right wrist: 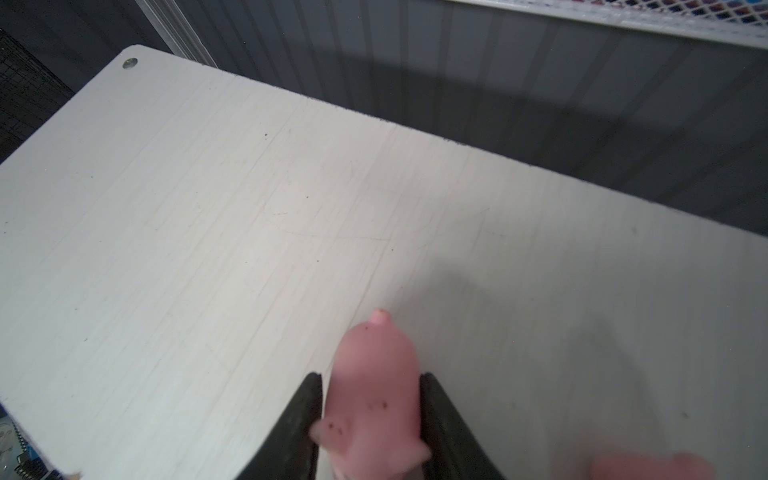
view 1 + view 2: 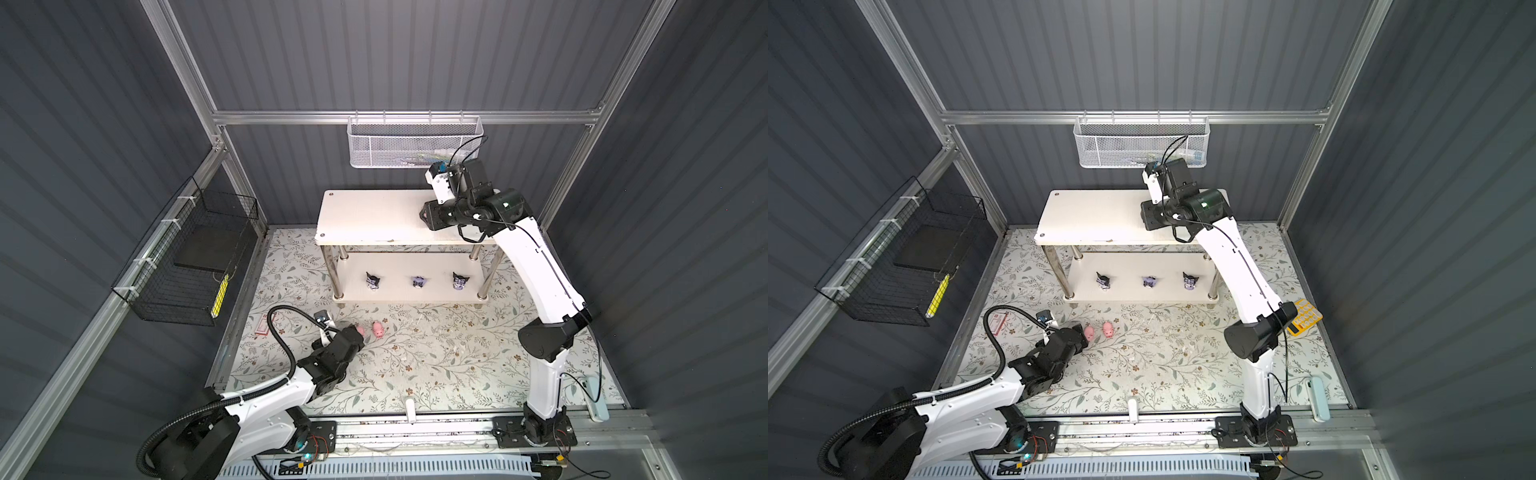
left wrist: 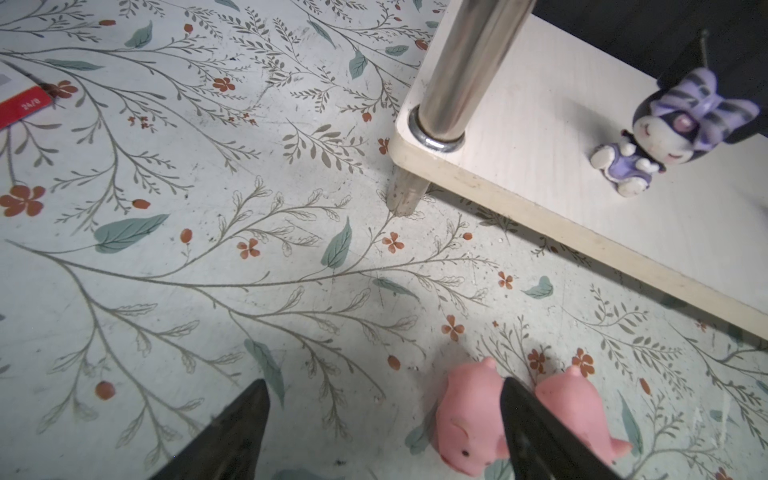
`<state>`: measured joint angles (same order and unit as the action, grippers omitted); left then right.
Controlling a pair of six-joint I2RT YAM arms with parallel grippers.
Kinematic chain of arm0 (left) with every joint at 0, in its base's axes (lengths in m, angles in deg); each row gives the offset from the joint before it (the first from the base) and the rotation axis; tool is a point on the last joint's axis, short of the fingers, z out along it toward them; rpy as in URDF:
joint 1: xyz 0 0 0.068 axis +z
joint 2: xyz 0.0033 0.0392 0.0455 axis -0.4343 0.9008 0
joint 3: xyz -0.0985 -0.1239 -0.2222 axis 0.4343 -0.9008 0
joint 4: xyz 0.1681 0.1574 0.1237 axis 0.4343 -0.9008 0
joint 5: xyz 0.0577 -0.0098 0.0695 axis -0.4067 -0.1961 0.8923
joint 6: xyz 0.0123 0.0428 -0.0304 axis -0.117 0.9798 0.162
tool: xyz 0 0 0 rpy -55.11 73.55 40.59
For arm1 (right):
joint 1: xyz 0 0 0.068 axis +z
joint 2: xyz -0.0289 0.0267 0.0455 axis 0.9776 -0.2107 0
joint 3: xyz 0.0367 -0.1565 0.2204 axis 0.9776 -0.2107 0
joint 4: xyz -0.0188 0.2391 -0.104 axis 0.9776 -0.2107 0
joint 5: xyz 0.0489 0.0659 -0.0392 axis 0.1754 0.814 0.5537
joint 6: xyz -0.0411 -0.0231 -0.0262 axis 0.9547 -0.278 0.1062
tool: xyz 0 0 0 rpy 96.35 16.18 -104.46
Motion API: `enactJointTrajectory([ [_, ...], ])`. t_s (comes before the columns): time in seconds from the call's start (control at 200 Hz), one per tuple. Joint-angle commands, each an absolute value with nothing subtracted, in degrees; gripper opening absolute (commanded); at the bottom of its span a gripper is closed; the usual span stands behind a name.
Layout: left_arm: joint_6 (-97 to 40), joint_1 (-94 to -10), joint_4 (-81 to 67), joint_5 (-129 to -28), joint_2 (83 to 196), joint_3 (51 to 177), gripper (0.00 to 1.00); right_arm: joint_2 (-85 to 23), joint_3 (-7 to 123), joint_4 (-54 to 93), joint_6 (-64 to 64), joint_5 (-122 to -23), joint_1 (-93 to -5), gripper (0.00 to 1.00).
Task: Place and organize the plastic toys onto the shelf
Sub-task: 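Lower the pig onto the top shelf beside the others and open the right gripper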
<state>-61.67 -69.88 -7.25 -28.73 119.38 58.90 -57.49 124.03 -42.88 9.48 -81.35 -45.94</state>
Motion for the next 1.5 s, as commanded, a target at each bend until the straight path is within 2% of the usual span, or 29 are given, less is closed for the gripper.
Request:
enactJointTrajectory([
  [0.0, -61.28, -69.51, -7.05, -28.90, 119.60, 59.27, 0.87, -58.21, 124.58, -43.08, 9.60, -81.36, -46.37, 0.42],
  [0.48, -61.48, -69.42, -7.50, -28.81, 118.76, 58.98, 0.87, -54.30, 121.19, -41.04, 8.19, -79.29, -46.29, 0.51],
  [0.685, -61.67, -69.42, -7.46, -28.99, 119.01, 59.02, 0.87, -51.34, 116.99, -38.74, 7.11, -78.54, -46.17, 0.52],
  [1.186, -61.81, -69.42, -7.46, -29.08, 118.93, 58.93, 0.87, -50.78, 116.15, -37.90, 6.70, -77.23, -45.38, 0.52],
  [1.496, -61.81, -69.37, -7.59, -29.00, 118.74, 58.88, 0.87, -46.70, 113.77, -36.11, 6.92, -80.09, -45.41, 0.52],
])
